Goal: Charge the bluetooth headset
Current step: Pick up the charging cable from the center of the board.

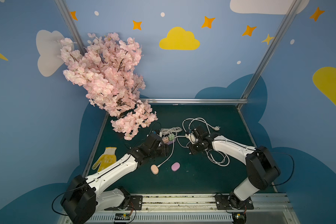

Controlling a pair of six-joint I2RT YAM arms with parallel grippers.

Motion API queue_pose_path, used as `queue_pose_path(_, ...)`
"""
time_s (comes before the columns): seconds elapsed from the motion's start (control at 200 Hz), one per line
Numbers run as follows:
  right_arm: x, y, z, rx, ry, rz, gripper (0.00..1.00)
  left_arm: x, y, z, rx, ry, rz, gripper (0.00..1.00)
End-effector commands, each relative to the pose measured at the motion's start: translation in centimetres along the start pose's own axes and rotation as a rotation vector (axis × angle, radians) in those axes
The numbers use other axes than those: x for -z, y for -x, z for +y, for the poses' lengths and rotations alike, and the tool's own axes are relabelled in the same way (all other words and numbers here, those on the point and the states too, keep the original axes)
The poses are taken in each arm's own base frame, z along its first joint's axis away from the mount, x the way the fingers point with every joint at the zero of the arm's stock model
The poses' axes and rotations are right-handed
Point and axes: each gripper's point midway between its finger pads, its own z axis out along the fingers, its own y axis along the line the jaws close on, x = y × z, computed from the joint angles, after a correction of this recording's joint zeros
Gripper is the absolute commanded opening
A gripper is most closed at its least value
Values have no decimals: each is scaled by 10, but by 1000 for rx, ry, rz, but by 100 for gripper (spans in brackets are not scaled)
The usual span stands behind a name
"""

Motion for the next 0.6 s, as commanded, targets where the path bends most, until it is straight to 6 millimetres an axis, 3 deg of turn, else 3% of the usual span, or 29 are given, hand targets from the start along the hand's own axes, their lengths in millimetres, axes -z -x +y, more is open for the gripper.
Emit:
queue_pose_path(0.0, 5, -16, -7, 179, -83, 128, 12, 8, 5, 4, -3, 4, -28, 62)
queue_pose_path(0.1, 9, -23, -11, 223, -97, 177, 20, 8, 5, 7, 7, 3, -30, 62)
queue_pose_path(0.22, 9, -31, -29, 245, -177, 233, 34, 6, 4, 8, 19, -5, -26, 62)
queue_pose_path(0.335, 4, -30, -50, 317, -273, 257, 29, 5, 5, 7, 25, -17, -23, 62)
queue_pose_path(0.431, 1, -23, -54, 378, -269, 235, 21, 4, 5, 7, 26, -24, -17, 62)
queue_pose_path(0.596, 2, -19, -57, 446, -242, 219, 36, 2, 5, 7, 29, -36, -11, 62)
